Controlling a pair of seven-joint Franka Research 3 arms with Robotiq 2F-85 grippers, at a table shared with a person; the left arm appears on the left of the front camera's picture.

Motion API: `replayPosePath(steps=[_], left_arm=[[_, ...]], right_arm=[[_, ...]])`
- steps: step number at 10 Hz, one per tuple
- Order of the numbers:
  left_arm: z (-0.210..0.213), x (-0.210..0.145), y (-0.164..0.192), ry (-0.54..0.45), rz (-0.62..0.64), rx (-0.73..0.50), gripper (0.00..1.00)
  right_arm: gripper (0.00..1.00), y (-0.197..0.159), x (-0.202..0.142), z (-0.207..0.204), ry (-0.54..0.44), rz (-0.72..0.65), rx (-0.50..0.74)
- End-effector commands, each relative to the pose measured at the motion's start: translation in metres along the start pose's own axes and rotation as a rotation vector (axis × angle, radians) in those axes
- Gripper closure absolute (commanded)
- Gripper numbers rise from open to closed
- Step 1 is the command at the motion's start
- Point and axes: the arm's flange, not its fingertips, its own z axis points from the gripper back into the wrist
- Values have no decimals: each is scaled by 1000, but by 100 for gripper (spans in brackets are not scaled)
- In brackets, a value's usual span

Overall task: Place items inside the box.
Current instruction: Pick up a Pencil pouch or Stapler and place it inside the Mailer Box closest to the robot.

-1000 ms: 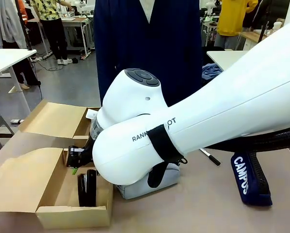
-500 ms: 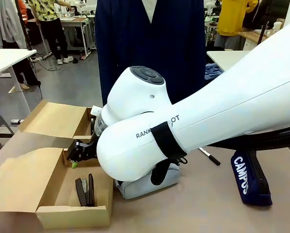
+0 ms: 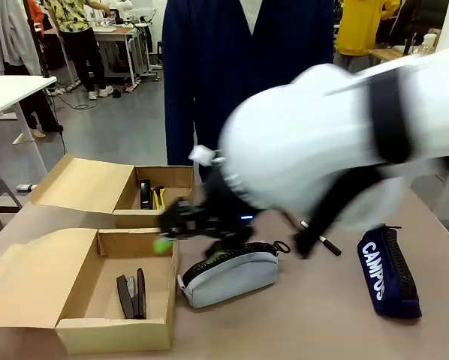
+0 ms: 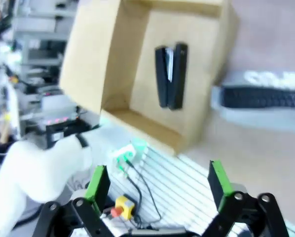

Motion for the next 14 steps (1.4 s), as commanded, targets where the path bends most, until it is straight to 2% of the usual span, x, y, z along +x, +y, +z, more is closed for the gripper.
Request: replayPosePath(steps=[1, 2, 3, 4, 5, 6, 7, 9, 10, 11, 14], left_arm=[[0, 0, -1, -11, -16, -22, 0], [0, 0, -1, -11, -16, -22, 0], [0, 0, -1, -11, -16, -22, 0], [0, 0, -1, -11, -16, -22, 0], [0, 0, -1, -11, -16, -22, 0], [0, 0, -1, -11, -16, -22, 0], [0, 0, -1, -11, -16, -22, 0], [0, 0, -1, -11, -16, -22, 0], [0, 0, -1, -11, -16, -22, 0], [0, 0, -1, -11, -16, -22, 0], [0, 0, -1, -11, -16, -22, 0]], right_arm=[[0, -77, -54, 85, -91, -48, -7], [0, -83, -69, 82, -129, -113, -63], [0, -36, -20, 39, -25, -25, 21], [0, -36, -20, 39, -25, -25, 21], [0, -78, -53, 71, -80, -59, 6], [0, -62, -34, 32, 62, 32, -5], [0, -53, -22, 18, 65, 57, -50], [0, 2, -29, -13, 172, 269, 49], [0, 26, -37, -32, 172, 376, 94], [0, 38, -38, -40, 126, 431, 133], [0, 30, -33, -38, 87, 399, 105]])
